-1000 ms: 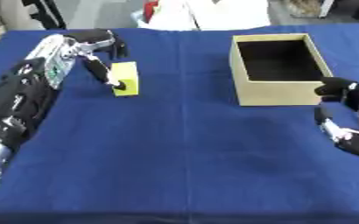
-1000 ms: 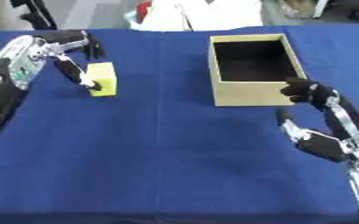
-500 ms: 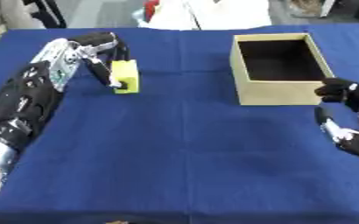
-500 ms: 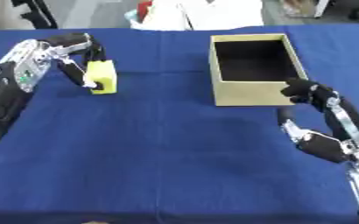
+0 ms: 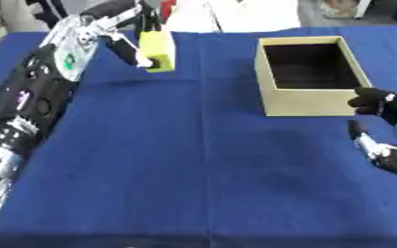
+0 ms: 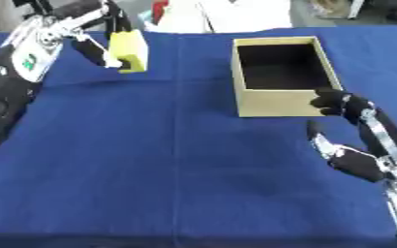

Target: Pick up objects on the table and place them in the box.

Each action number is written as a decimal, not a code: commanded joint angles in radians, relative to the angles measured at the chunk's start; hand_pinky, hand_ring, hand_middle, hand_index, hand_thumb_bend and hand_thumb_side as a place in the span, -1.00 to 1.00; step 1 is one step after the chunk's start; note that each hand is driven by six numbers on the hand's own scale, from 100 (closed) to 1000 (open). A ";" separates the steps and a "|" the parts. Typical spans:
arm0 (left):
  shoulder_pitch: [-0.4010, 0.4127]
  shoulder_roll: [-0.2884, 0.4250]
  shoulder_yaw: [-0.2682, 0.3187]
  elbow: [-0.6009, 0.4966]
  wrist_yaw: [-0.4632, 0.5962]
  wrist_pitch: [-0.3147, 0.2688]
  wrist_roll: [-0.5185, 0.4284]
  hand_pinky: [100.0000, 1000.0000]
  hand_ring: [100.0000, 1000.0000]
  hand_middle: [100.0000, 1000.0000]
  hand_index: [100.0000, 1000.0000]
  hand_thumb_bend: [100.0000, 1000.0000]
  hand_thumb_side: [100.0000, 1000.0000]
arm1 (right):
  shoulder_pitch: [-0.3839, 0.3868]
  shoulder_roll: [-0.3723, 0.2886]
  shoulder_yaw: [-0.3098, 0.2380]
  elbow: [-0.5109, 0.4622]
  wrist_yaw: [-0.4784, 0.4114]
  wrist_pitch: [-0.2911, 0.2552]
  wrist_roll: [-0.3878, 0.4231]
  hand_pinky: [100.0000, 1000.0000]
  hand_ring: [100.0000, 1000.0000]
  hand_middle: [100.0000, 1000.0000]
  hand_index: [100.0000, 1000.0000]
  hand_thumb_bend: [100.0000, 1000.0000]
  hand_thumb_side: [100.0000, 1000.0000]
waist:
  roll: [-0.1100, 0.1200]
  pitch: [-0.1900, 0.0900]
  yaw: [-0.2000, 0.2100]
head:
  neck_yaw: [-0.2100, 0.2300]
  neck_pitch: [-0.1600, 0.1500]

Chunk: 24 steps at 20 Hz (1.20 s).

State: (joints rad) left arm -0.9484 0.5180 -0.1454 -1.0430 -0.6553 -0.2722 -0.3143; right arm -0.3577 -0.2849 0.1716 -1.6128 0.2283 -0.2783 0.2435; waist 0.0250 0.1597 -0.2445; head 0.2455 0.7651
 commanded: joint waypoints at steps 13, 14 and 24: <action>-0.147 -0.159 -0.033 0.038 -0.032 -0.077 0.177 0.34 -0.24 -0.39 0.04 -0.20 -1.00 | -0.113 0.083 0.104 -0.002 -0.037 -0.023 0.114 0.51 0.54 0.34 0.70 -0.86 -0.26 | 0.023 0.049 -0.187 | 0.071 0.005; -0.148 -0.164 -0.037 0.037 -0.045 -0.082 0.179 0.34 -0.23 -0.38 0.06 -0.18 -1.00 | -0.119 0.087 0.109 -0.002 -0.039 -0.024 0.120 0.51 0.54 0.34 0.70 -0.86 -0.27 | 0.026 0.054 -0.198 | 0.072 0.005; -0.122 -0.192 -0.078 0.029 -0.098 -0.146 0.094 0.54 0.28 0.31 0.50 0.53 -0.23 | -0.129 0.096 0.117 0.000 -0.044 -0.024 0.133 0.51 0.53 0.33 0.69 -0.88 -0.24 | 0.031 0.073 -0.215 | 0.074 0.005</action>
State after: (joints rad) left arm -1.0545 0.3158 -0.2239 -0.9933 -0.7443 -0.4132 -0.2077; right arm -0.4752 -0.1823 0.2907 -1.6032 0.1913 -0.3009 0.3753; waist 0.0629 0.2502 -0.4577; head 0.3183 0.7651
